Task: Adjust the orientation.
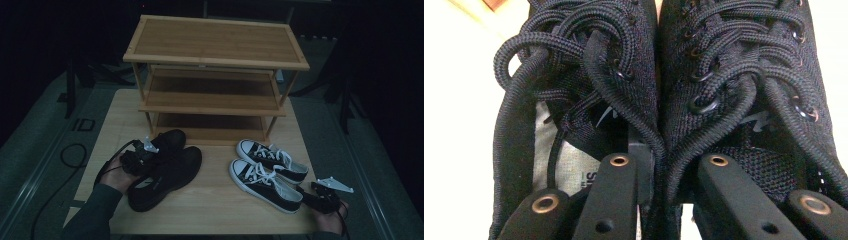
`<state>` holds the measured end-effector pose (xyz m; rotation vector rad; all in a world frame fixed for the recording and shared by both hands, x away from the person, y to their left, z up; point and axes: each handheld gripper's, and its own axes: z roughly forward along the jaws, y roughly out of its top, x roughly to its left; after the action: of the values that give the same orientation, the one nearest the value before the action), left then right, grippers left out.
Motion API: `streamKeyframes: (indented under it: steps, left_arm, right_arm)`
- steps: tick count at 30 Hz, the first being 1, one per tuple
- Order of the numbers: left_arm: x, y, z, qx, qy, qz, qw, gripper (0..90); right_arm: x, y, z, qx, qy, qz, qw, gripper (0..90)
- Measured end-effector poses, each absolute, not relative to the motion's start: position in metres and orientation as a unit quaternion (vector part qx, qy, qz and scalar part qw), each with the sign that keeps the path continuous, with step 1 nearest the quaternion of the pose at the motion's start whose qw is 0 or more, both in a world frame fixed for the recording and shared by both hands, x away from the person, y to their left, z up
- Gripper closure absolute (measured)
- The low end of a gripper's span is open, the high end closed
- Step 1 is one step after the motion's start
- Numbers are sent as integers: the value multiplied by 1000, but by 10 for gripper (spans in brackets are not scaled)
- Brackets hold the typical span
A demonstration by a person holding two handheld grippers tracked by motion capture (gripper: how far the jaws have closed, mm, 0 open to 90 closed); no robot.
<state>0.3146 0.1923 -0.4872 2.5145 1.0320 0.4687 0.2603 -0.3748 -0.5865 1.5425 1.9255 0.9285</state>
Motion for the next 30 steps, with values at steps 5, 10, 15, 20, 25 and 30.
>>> streamKeyframes:
  steps: [5, 10, 15, 20, 25, 30]
  left_arm:
    - [313, 192, -484, 893, 369, 167, 195, 839]
    - [314, 193, -481, 891, 371, 168, 199, 842]
    - [314, 193, -478, 890, 371, 176, 200, 844]
    - [315, 192, -477, 887, 375, 174, 205, 845]
    - [317, 189, -476, 886, 375, 169, 212, 845]
    - [320, 186, -474, 884, 378, 168, 215, 846]
  right_arm:
    - [261, -375, -586, 566, 708, 341, 250, 342]
    - [261, -375, -586, 566, 708, 341, 250, 342]
    - [261, -375, -586, 567, 707, 341, 250, 342]
    - [261, -375, -586, 566, 707, 341, 250, 342]
    - [261, -375, -586, 566, 707, 341, 250, 342]
    - [261, -375, -586, 566, 708, 342, 249, 342]
